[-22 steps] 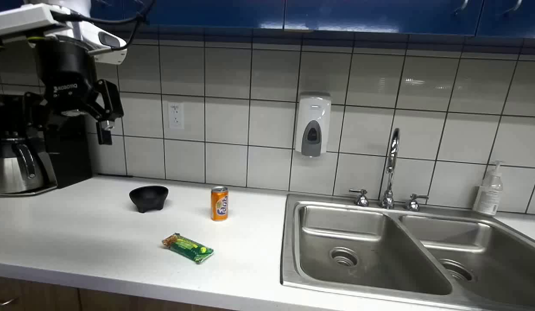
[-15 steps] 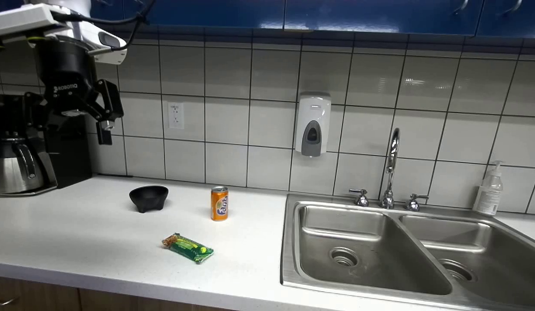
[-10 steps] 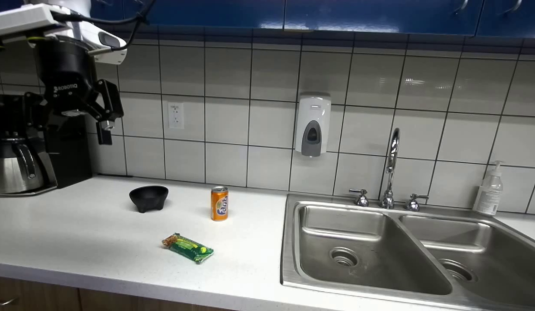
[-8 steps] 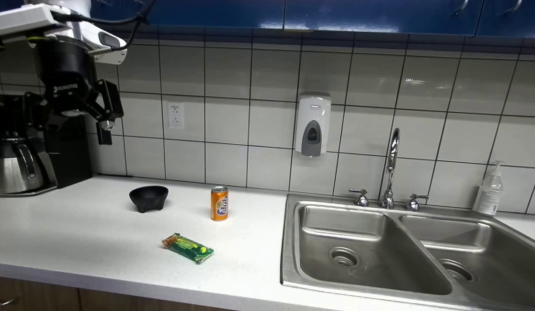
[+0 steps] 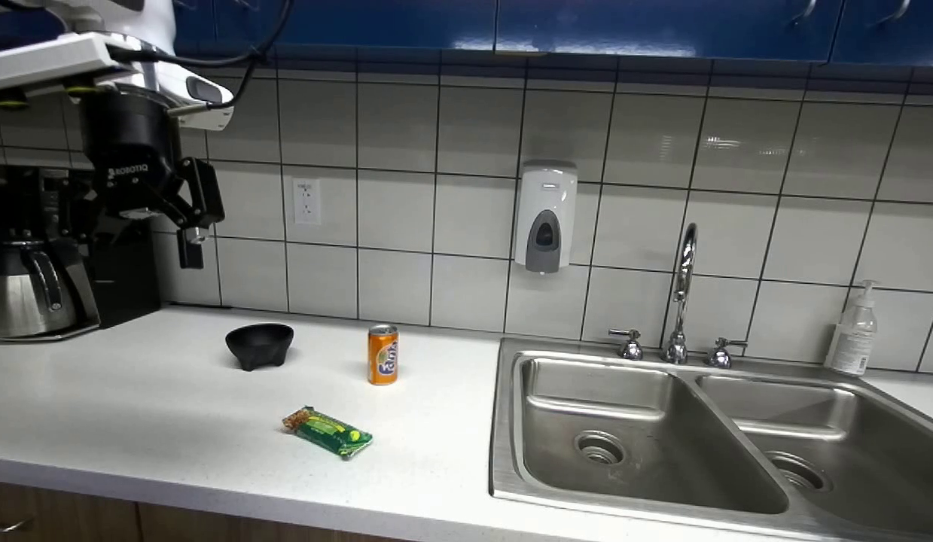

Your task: Put the green packet in the black bowl.

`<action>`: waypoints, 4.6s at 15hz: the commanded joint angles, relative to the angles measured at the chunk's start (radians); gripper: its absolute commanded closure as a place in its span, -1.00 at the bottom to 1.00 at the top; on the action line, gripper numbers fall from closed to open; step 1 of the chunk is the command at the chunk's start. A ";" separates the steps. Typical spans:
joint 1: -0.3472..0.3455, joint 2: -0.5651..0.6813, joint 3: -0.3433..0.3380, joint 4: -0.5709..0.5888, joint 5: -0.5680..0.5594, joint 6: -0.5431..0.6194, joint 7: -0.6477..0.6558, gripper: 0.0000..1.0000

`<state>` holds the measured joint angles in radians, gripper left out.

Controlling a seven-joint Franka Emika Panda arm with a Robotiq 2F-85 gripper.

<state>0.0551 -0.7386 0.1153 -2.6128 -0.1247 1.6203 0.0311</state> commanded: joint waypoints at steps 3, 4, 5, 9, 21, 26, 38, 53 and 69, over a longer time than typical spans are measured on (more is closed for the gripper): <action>-0.026 0.068 -0.025 -0.007 -0.029 0.081 0.044 -1.00; -0.032 0.084 -0.028 -0.005 -0.037 0.094 0.048 -1.00; -0.037 0.097 -0.033 -0.004 -0.047 0.107 0.050 -1.00; -0.059 0.172 -0.059 0.000 -0.093 0.157 0.035 -1.00; -0.075 0.362 -0.171 0.038 -0.191 0.322 -0.189 -1.00; -0.081 0.452 -0.194 0.076 -0.235 0.365 -0.299 -1.00; -0.081 0.660 -0.219 0.168 -0.260 0.530 -0.578 -1.00; -0.108 0.664 -0.230 0.095 -0.264 0.683 -0.808 -1.00; -0.113 0.861 -0.200 0.086 -0.234 0.922 -0.835 -1.00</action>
<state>-0.0383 0.0909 -0.1061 -2.5372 -0.3793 2.5117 -0.7732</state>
